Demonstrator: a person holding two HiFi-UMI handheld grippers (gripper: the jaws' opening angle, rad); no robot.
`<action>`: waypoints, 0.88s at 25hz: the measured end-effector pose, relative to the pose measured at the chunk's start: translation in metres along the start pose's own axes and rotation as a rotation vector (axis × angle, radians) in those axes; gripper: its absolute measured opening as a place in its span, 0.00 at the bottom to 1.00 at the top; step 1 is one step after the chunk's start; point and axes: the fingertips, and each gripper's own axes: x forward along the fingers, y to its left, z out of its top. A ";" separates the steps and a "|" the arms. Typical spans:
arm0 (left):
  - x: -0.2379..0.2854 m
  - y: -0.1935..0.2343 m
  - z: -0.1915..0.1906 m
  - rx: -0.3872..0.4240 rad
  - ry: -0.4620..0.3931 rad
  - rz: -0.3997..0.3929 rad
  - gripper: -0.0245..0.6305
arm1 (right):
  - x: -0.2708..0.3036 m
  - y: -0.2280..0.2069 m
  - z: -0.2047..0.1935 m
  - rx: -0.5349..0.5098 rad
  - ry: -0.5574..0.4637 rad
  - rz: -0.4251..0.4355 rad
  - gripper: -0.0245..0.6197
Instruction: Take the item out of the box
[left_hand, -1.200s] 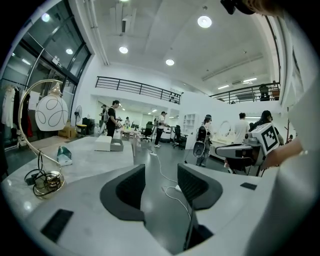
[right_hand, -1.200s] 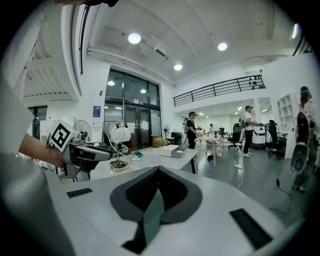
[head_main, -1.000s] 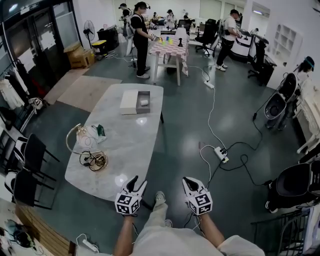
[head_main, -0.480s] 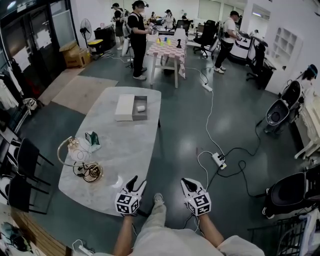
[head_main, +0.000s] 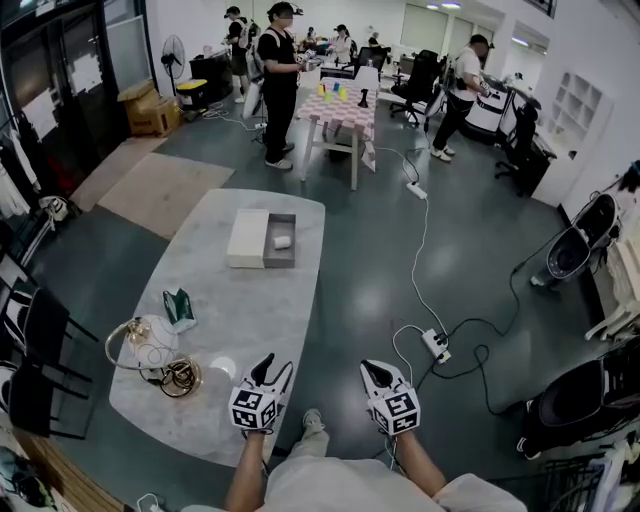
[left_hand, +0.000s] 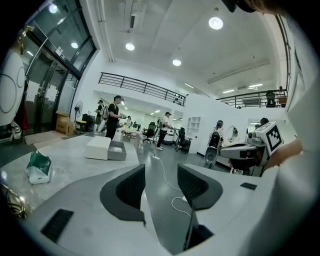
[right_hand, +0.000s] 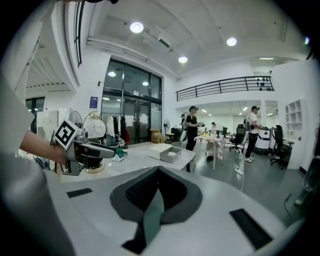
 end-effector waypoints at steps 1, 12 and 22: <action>0.006 0.006 0.004 -0.001 -0.001 0.001 0.31 | 0.008 -0.004 0.004 -0.002 0.001 0.001 0.04; 0.068 0.056 0.039 -0.003 -0.017 0.003 0.31 | 0.074 -0.042 0.037 -0.031 0.000 0.010 0.04; 0.094 0.076 0.043 -0.006 0.004 -0.003 0.31 | 0.097 -0.056 0.041 -0.022 0.012 0.006 0.04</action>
